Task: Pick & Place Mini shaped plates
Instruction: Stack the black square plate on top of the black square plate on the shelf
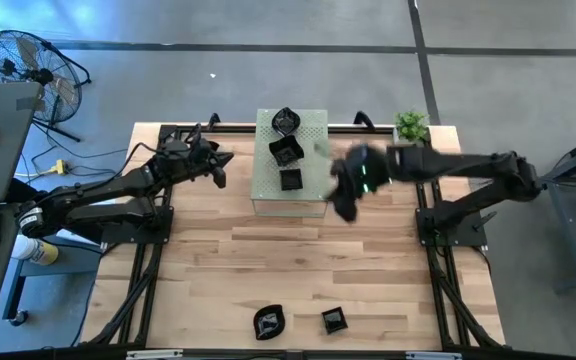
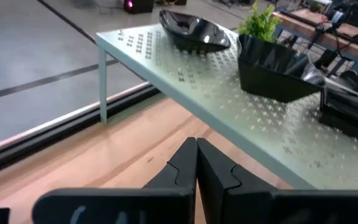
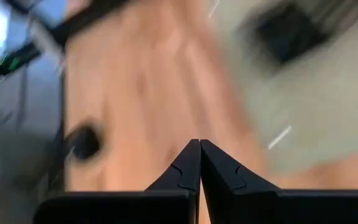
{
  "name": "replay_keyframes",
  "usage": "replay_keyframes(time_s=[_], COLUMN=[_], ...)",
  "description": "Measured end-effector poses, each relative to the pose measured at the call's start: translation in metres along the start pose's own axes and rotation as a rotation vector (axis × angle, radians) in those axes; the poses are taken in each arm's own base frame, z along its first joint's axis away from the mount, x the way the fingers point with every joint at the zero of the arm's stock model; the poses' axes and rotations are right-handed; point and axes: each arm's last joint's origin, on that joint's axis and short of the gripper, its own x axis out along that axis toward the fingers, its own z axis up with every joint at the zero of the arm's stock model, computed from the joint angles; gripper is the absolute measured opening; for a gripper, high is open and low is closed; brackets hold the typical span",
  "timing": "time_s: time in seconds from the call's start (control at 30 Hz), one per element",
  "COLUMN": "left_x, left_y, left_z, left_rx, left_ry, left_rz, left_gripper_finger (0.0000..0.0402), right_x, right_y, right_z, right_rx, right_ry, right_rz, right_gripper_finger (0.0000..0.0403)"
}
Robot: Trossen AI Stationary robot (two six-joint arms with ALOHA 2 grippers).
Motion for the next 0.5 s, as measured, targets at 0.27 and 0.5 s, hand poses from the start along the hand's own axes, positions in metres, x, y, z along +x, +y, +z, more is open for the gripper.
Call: replay_keyframes(time_s=[0.27,0.5], left_x=[0.0,0.0], left_y=[-0.002,-0.002], left_z=[-0.001,-0.002], left_rx=[0.0,0.0], left_ry=[0.022,0.038], left_rz=[-0.058,-0.081], left_gripper_finger=[0.0,0.0], right_x=[0.054,0.104], right_y=[0.062,0.105], right_z=[-0.101,-0.153], right_rx=[0.02,0.036], right_ry=[0.206,0.363], right_rz=[0.244,0.288], right_gripper_finger=[0.0006,0.0058])
